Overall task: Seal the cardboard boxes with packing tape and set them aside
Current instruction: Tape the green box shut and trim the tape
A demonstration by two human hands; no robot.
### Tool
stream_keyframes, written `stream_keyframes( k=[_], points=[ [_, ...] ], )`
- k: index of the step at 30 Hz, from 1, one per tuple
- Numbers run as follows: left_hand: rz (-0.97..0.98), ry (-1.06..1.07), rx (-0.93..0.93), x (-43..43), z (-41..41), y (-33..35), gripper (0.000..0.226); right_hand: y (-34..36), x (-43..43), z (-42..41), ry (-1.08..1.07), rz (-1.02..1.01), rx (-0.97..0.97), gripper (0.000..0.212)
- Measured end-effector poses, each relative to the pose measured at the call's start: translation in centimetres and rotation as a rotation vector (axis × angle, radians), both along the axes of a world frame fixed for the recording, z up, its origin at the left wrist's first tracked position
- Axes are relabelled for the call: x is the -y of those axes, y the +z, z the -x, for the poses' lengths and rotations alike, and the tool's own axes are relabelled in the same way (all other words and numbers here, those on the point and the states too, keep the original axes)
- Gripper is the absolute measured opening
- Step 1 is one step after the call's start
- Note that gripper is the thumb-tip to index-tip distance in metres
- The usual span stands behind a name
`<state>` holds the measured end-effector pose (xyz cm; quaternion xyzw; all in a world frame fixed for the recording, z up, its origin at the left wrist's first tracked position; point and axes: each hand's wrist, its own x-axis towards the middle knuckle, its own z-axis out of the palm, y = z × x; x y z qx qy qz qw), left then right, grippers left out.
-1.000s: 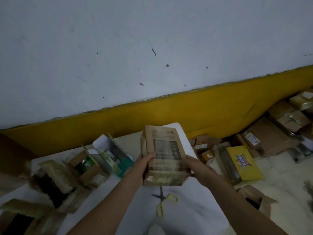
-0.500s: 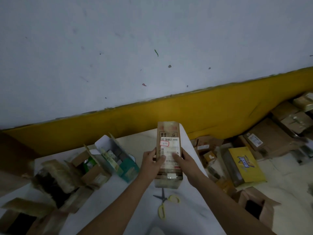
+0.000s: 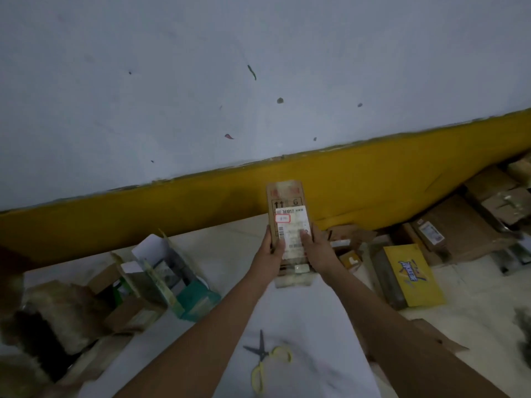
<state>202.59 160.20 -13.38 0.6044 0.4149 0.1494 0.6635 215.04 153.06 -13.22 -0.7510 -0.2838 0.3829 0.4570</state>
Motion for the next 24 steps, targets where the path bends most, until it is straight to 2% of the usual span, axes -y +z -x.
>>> stream_keyframes(
  k=[5, 9, 11, 14, 16, 19, 21, 24],
  points=[
    [-0.077, 0.04, -0.11, -2.8, -4.7, -4.1, 0.048, -2.1, -3.2, -4.5, 0.044, 0.125, 0.15, 0.036],
    [-0.091, 0.084, -0.216, -2.4, -6.0, -7.1, 0.049, -7.0, -4.2, -6.9, 0.168, 0.245, 0.244, 0.062],
    [-0.088, 0.076, -0.236, -2.6, -5.9, -7.2, 0.052, -8.4, -4.7, -7.5, 0.184, 0.263, 0.237, 0.059],
    [-0.107, 0.054, -0.354, -3.4, -4.7, -6.2, 0.062, -6.3, -4.6, -6.4, 0.156, 0.324, 0.304, 0.05],
    [-0.174, 0.138, -0.388, -4.1, -2.8, -4.7, 0.059, -4.8, -4.8, -5.1, 0.094, 0.32, 0.458, 0.042],
    [-0.424, 0.353, -0.362, -4.9, 2.1, -2.4, 0.034, -1.9, -6.0, -0.6, 0.135, 0.198, 0.668, 0.049],
    [-0.602, 0.545, -0.442, -5.6, 6.2, -1.3, 0.022, -0.4, -7.3, 3.7, 0.26, 0.137, 0.67, 0.049],
    [-0.675, 0.774, -0.588, -6.1, 12.6, -1.4, 0.011, -0.4, -9.3, 10.8, 0.41, 0.143, 0.576, 0.055]
  ],
)
